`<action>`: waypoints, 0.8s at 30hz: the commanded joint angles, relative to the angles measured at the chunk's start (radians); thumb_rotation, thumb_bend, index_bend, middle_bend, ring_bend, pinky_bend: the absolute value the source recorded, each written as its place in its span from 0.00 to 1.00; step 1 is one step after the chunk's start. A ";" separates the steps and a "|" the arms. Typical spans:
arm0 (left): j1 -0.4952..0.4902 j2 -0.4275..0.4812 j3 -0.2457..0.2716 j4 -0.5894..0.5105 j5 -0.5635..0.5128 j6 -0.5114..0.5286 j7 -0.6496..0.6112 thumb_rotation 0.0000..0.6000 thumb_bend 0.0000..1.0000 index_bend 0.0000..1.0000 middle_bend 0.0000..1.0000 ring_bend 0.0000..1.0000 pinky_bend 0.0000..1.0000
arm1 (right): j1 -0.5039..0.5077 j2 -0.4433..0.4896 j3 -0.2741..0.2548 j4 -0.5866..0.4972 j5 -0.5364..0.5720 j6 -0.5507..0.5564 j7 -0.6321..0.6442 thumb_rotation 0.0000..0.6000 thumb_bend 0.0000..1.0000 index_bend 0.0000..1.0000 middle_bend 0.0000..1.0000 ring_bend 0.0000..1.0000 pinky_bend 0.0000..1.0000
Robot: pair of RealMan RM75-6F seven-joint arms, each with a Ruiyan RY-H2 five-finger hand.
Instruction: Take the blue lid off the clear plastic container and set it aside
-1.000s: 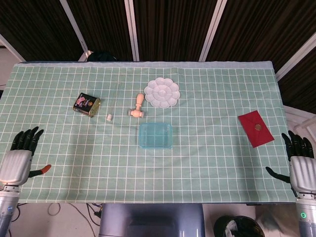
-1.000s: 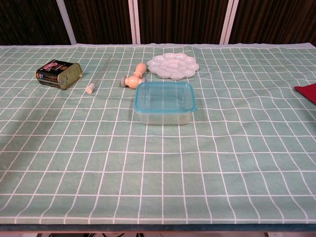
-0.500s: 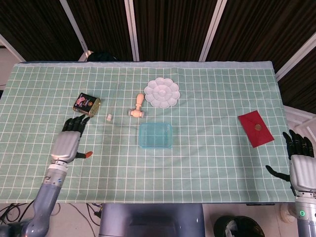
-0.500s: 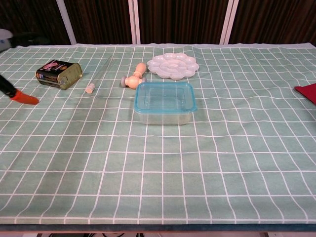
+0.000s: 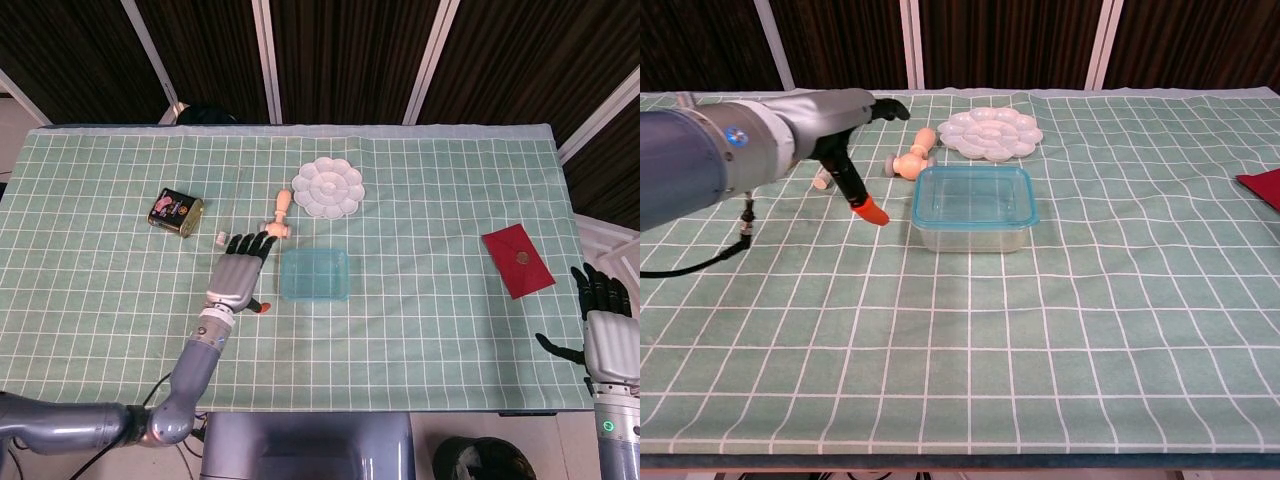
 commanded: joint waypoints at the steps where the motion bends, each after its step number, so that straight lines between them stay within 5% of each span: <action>1: -0.063 -0.055 -0.017 0.060 -0.061 -0.004 0.029 1.00 0.00 0.00 0.00 0.00 0.00 | 0.002 -0.001 0.001 -0.003 0.003 -0.004 -0.001 1.00 0.20 0.00 0.00 0.00 0.00; 24: -0.328 -0.225 -0.065 0.414 -0.307 -0.162 0.045 1.00 0.00 0.00 0.00 0.00 0.04 | 0.012 0.005 0.004 -0.025 0.042 -0.043 0.005 1.00 0.20 0.00 0.00 0.00 0.00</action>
